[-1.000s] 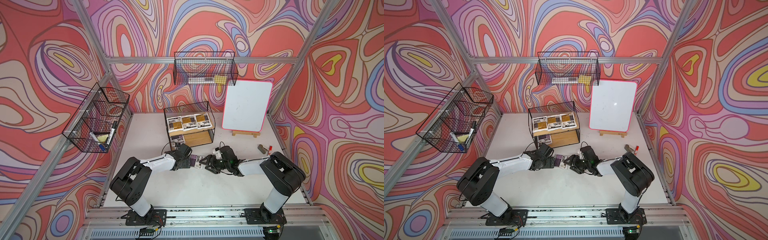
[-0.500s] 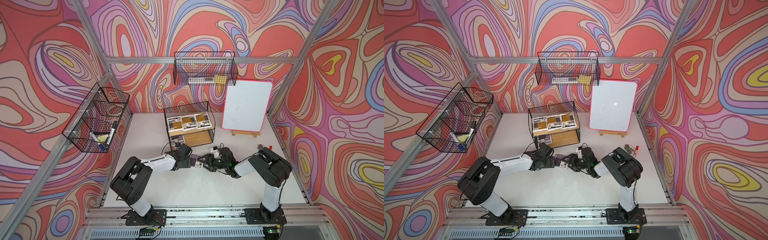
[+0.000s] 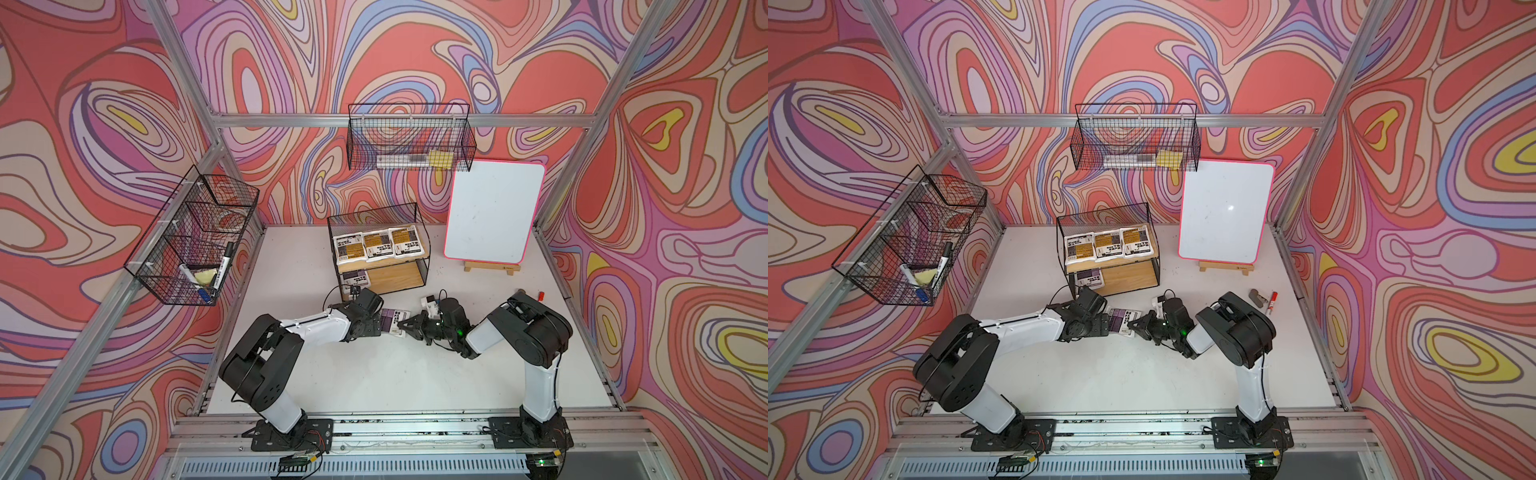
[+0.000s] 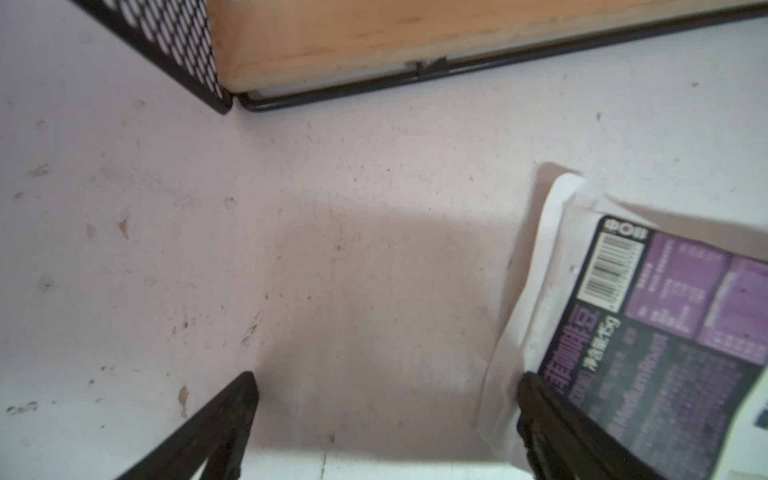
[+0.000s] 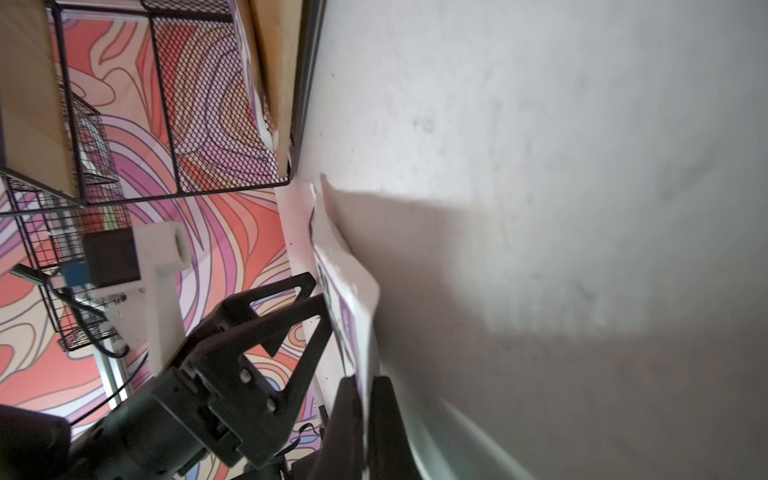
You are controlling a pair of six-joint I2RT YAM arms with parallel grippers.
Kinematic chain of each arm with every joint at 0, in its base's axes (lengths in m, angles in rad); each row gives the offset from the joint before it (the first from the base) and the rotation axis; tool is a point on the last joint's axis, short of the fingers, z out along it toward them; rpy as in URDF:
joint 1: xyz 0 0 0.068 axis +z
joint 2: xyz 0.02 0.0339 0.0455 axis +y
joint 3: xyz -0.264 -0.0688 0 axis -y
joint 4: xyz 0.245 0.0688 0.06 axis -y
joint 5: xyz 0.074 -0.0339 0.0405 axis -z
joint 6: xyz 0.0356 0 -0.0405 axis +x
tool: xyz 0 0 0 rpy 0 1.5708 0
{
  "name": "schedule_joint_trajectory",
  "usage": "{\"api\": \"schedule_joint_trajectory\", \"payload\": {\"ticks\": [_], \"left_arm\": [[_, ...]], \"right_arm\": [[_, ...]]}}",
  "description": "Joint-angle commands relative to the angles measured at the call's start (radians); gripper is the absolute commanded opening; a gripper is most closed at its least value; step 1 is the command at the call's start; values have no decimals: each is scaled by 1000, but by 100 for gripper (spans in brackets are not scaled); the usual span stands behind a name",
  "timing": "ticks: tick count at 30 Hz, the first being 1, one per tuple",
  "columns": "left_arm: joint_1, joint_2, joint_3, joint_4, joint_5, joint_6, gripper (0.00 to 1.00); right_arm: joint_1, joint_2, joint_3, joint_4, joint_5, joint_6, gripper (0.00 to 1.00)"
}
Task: Place the bagged coffee beans on the shelf by color
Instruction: Pick up the bagged coffee beans at the center of the board.
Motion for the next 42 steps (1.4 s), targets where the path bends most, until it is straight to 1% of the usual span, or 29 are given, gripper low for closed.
{"api": "schedule_joint_trajectory", "payload": {"ticks": [1, 7, 13, 18, 23, 26, 30, 33, 38, 42], "left_arm": [[2, -41, -18, -73, 7, 5, 99], [13, -157, -15, -137, 14, 3, 99], [70, -306, -23, -204, 61, -22, 99], [132, -406, -33, -233, 136, -79, 99], [159, -468, -35, -228, 205, -167, 99], [171, -484, -34, -208, 250, -233, 99], [181, -496, -34, -167, 306, -319, 99], [188, -504, -38, -142, 334, -366, 99], [200, -510, -35, -116, 353, -403, 99], [205, -504, -33, -114, 360, -410, 99]], "right_arm": [[4, 17, -42, -81, 31, 11, 0], [3, -65, -93, -41, 64, 45, 0], [6, -170, -150, 40, 141, 105, 0], [17, -205, -164, 100, 207, 148, 0], [51, -204, -153, 168, 299, 183, 0], [81, -173, -146, 251, 387, 204, 0], [113, -68, -138, 439, 521, 267, 0], [135, 12, -93, 503, 585, 298, 0], [148, 85, -5, 496, 649, 327, 0], [148, 92, 61, 412, 686, 328, 0]]}}
